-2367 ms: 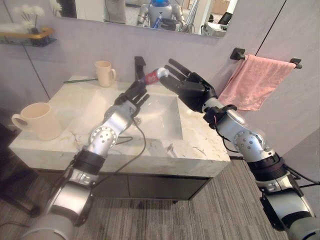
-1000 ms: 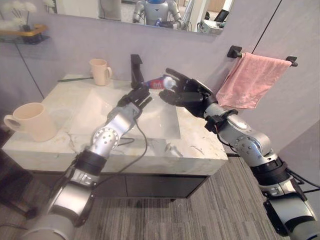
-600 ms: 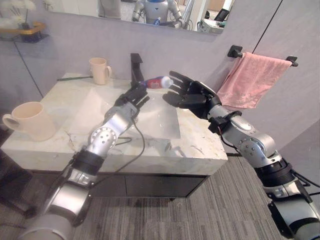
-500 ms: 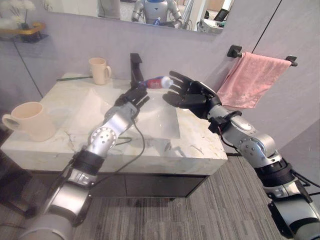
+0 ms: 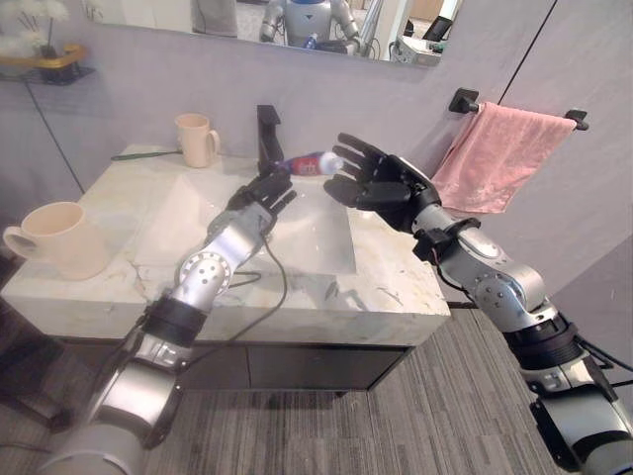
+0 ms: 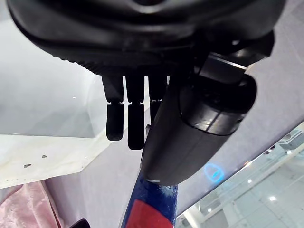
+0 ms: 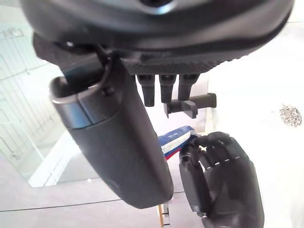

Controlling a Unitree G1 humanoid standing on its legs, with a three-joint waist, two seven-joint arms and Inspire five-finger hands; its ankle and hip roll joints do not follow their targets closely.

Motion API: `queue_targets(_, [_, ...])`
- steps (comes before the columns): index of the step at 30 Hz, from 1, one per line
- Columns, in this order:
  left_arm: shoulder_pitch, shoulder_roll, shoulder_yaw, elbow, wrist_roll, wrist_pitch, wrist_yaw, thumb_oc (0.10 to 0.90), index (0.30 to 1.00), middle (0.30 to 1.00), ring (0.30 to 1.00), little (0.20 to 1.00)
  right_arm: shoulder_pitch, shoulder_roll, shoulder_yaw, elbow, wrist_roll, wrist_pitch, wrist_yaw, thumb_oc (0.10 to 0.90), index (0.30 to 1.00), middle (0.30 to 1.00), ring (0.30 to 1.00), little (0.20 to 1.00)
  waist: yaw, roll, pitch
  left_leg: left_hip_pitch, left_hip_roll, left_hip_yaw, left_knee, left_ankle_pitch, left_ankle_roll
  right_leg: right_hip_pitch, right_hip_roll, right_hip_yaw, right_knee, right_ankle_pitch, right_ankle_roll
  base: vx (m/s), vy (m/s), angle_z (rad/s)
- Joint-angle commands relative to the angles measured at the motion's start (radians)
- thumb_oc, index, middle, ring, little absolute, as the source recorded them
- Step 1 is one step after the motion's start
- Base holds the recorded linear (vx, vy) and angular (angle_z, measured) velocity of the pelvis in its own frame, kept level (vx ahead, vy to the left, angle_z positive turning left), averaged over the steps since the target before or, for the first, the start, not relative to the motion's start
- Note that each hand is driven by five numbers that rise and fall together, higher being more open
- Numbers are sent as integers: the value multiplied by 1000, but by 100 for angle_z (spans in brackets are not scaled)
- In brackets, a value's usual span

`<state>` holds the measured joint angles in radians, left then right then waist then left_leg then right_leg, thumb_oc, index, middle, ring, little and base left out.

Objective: Organize the bathroom.

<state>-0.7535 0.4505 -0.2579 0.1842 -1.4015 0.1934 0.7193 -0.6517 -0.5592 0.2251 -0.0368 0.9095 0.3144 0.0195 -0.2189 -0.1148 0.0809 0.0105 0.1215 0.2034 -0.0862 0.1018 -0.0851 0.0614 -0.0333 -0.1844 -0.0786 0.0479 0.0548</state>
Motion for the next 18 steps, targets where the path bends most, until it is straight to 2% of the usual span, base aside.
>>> queue_targets(1, [-153, 10, 24, -62, 20, -70, -64, 400, 300, 300, 300, 300, -146, -19, -68, -61, 15, -146, 1, 800, 900, 900, 900, 900, 29, 34, -108, 19, 86, 86, 6, -20, -26, -6, -13, -38, 90, -89, 95, 0, 0, 0])
queue_targets(18, [-154, -11, 15, -50, 13, -41, -67, 400, 300, 300, 300, 300, -173, 11, -60, -74, 52, -152, -16, 800, 900, 900, 900, 900, 31, 37, -114, 22, 88, 84, 6, -21, -27, -6, -15, -36, 89, -87, 96, 0, 0, 0])
